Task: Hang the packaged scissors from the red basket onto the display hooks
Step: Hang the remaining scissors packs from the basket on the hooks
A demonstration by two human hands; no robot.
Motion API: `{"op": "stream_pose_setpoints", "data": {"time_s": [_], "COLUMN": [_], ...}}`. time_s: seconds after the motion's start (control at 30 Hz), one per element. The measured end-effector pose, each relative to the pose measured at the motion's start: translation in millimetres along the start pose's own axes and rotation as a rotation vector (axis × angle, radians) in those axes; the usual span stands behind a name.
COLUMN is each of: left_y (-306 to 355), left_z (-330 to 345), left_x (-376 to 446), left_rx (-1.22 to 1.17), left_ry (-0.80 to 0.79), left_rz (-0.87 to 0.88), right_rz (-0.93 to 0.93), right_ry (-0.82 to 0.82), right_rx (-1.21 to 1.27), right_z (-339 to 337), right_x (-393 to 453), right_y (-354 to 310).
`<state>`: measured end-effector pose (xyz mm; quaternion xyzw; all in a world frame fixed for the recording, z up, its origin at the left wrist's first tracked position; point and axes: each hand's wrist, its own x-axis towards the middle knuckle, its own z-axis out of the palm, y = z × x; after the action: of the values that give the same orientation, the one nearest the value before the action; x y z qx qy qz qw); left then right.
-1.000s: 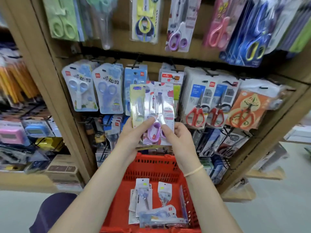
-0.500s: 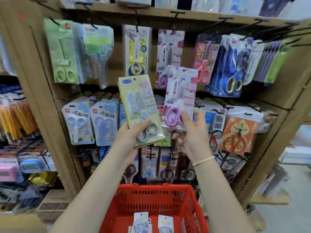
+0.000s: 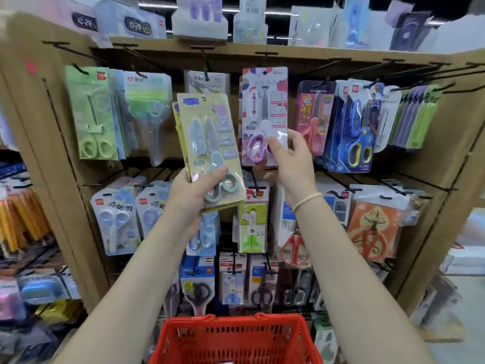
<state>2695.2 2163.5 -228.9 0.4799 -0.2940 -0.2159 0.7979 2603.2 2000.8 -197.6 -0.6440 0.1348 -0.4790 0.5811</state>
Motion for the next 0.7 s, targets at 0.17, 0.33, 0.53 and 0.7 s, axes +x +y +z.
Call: {"op": "stream_pose_setpoints", "data": {"time_s": [0.17,0.33,0.53,0.7], "left_y": [-3,-8,-12,-10], "left_z": [-1,-3,-4,-2], "left_x": [7,12,11,11], "left_rx": [-0.007,-0.018,-0.007,0.0], "left_ry": [0.023,0.041,0.025,-0.035], "left_rz": [-0.009,-0.036,-0.039,0.005], "right_rz": [-0.026,-0.024,-0.033,-0.099], "right_ry": [0.013,0.002,0.038,0.078], "right_rx": [-0.041,-0.047,-0.029,-0.025], "right_z": [2,0,6,3], "right_x": [6,1,0,-1], "right_y": [3,7,3,-3]}}
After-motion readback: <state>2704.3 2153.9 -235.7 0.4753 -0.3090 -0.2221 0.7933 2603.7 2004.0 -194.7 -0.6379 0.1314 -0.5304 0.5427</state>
